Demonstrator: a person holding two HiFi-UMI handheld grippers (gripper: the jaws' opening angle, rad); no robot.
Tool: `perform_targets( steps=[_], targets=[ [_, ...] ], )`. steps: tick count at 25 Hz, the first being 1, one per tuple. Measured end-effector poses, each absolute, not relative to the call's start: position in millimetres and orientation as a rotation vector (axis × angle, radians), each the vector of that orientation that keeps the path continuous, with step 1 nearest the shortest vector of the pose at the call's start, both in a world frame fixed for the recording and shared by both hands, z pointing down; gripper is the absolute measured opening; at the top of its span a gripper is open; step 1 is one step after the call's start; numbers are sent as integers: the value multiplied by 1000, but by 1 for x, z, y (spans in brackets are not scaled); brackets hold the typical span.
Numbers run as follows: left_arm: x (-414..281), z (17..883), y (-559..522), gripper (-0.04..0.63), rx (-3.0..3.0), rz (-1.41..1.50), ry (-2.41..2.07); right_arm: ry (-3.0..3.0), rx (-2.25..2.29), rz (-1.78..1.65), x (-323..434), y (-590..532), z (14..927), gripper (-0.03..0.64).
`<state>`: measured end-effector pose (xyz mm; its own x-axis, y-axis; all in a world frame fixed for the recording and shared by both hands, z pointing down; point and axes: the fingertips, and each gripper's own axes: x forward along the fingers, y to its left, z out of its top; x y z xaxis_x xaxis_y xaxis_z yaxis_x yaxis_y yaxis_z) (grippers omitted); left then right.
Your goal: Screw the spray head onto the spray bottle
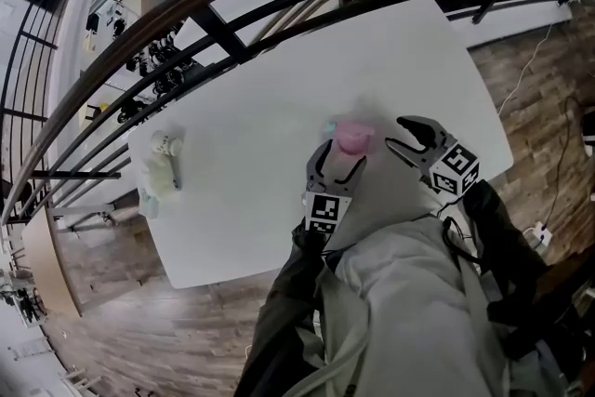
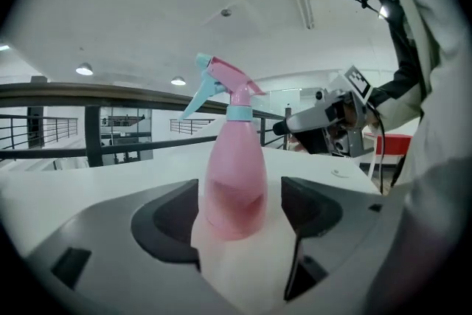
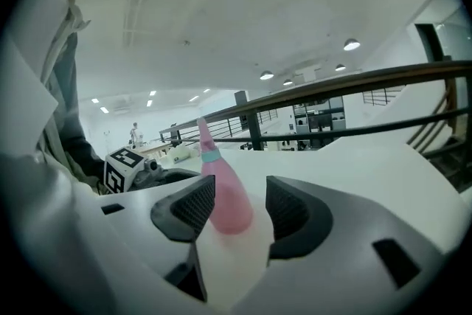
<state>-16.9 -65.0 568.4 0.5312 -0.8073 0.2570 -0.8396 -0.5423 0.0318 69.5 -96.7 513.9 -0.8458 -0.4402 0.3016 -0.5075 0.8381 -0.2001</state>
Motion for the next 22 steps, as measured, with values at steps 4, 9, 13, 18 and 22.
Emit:
perform_targets(
  steps=[4,9,13,18,22],
  targets=[
    [-42,563,-38,178,2544,366,-1573,-2742,813,513,78,-81,531,103],
    [-54,566,-18,5,2398,322,-1642,-2737,771,503,62,-58,542,-3],
    [-52,569,-16,5,2357,281,-1648,-2722,682,437,42,-39,553,-5],
    [-50,570,-14,5,2350,275,-1635,-2698,688,400,34,-30,561,-5],
    [-46,570,-16,5,2366,302,-1612,-2682,685,380,33,-32,565,-5]
  ],
)
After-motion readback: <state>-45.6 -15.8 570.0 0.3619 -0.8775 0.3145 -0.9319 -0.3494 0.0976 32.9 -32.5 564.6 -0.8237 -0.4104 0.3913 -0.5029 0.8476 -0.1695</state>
